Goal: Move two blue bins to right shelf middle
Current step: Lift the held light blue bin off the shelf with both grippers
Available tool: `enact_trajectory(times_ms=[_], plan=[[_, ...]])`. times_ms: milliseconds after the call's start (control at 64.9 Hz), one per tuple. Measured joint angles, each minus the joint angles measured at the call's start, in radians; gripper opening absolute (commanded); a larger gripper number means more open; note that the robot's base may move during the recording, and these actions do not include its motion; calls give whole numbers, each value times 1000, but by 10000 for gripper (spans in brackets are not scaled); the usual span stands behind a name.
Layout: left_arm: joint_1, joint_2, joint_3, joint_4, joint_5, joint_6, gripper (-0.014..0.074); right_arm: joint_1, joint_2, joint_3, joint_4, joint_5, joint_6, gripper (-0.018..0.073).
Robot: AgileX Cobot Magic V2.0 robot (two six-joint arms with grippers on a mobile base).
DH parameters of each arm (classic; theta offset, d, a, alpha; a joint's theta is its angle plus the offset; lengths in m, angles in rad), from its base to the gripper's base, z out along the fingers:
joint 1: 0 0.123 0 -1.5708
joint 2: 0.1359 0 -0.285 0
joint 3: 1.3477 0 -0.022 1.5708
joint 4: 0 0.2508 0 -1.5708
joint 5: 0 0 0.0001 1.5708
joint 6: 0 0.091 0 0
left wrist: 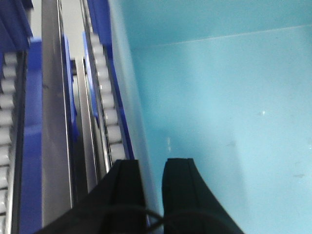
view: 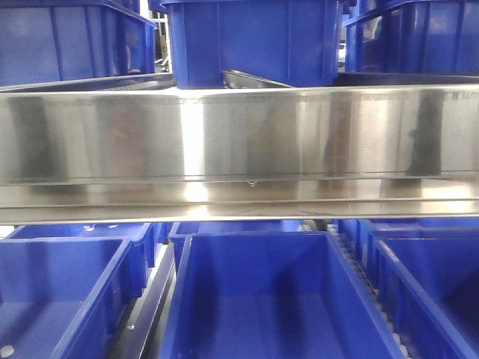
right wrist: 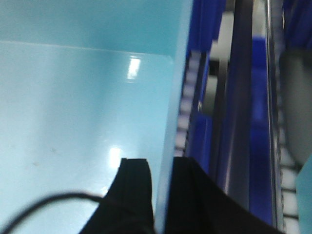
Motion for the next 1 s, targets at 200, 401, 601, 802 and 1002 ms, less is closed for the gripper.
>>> enact_trajectory(times_ms=[200,401,601,802,1002], plan=[[0,-19,-1,5,-4,0,-111,2,-10,-40,5,23,6,-152],[0,-17,-1,7,-2,0,-111,2,-6,-40,5,30,6,-152],[0,-17,-1,7,-2,0,-111,2,-6,-40,5,30,7,-152],[0,-17,-1,7,-2,0,-111,2,-6,-40,5,30,7,-152],[0,-17,-1,8,-2,0,-111,2,-6,-40,5,20,7,-152]])
